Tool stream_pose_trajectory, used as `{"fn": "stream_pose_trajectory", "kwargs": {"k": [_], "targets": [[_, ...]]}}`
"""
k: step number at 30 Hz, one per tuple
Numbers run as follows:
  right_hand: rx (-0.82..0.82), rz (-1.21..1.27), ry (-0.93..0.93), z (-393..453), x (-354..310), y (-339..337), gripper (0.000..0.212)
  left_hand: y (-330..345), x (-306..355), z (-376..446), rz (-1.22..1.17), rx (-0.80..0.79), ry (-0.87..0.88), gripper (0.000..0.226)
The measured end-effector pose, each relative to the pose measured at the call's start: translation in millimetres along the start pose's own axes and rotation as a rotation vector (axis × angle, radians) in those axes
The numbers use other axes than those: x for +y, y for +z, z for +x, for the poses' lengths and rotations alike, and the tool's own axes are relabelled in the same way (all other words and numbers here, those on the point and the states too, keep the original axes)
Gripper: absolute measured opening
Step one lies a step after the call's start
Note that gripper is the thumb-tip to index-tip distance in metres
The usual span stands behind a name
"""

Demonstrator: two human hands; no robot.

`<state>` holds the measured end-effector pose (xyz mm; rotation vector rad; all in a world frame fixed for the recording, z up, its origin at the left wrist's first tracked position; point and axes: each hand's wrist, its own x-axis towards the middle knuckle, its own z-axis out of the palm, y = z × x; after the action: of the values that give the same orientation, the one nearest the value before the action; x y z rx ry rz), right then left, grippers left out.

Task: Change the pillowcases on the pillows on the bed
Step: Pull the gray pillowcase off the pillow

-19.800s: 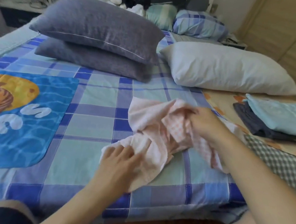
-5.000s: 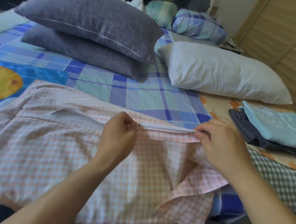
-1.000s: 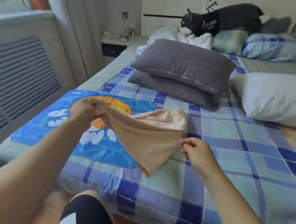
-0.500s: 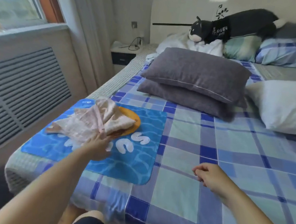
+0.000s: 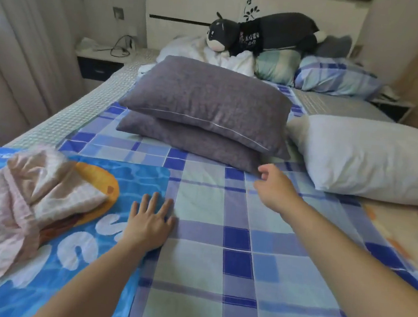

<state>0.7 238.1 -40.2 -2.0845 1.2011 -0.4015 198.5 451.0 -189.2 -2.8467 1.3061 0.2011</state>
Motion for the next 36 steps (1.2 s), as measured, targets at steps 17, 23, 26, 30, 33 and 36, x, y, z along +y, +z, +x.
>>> {"fn": "stream_pose_trajectory", "kwargs": {"k": [17,23,26,30,33,36], "targets": [[0.417,-0.001,-0.187,102.5,-56.7,-30.9,0.046,45.8,-6.3,11.7,-0.023,0.052,-0.037,0.074],[0.794,0.45,-0.396,-43.5,-88.5,-140.8,0.036,-34.9,9.3,-17.8,-0.922,0.246,-0.213,0.084],[1.032,0.59,-0.069,-99.3,0.3,-156.8,0.038,-88.1,10.8,-73.5,-1.719,0.596,-0.408,0.066],[0.912,0.481,0.396,-153.4,107.4,-121.3,0.04,-105.3,28.0,-147.4,-2.228,0.381,-0.402,0.041],[0.925,0.503,0.399,-197.7,135.1,-94.8,0.041,-71.1,32.2,-203.5,-2.266,0.196,-0.519,0.051],[0.918,0.576,0.357,-228.9,148.2,-73.2,0.052,-43.7,25.7,-249.4,-2.356,-0.005,-0.659,0.053]]}}
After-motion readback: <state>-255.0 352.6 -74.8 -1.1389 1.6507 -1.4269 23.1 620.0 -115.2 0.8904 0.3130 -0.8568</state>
